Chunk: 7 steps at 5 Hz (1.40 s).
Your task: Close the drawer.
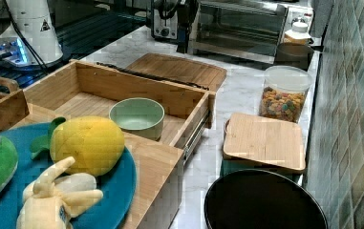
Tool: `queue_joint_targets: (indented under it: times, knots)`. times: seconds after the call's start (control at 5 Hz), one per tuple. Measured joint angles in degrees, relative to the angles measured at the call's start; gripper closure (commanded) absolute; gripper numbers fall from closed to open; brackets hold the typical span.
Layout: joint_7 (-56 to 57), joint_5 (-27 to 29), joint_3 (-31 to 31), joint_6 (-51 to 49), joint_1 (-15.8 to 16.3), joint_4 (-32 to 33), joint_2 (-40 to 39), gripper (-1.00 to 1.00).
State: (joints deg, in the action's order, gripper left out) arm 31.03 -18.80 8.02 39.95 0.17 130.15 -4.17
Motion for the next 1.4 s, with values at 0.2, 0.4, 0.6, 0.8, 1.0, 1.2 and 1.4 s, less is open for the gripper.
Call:
queue_joint_targets:
  times: [0.2, 0.4, 0.6, 0.8, 1.0, 1.2, 1.4]
  knots:
    - [-0.5, -0.3, 0.0, 0.0, -0.1, 0.3, -2.0, 1.0]
    - [-0.5, -2.3, 0.0, 3.7, -0.2, 0.7, -4.0, 1.0]
    - [-0.5, -2.5, 0.1, 6.2, -0.4, 0.9, -5.2, 1.0]
    - [-0.5, -2.4, -0.5, 6.3, 0.0, 1.6, -5.3, 1.0]
    - [-0.4, -2.3, -0.6, 6.4, -0.4, 1.6, -5.3, 1.0]
    - [0.0, -2.3, -0.9, 6.7, -0.7, 1.6, -5.3, 1.0]
    - [0.6, -2.3, -1.2, 6.7, -0.7, 1.6, -5.3, 1.0]
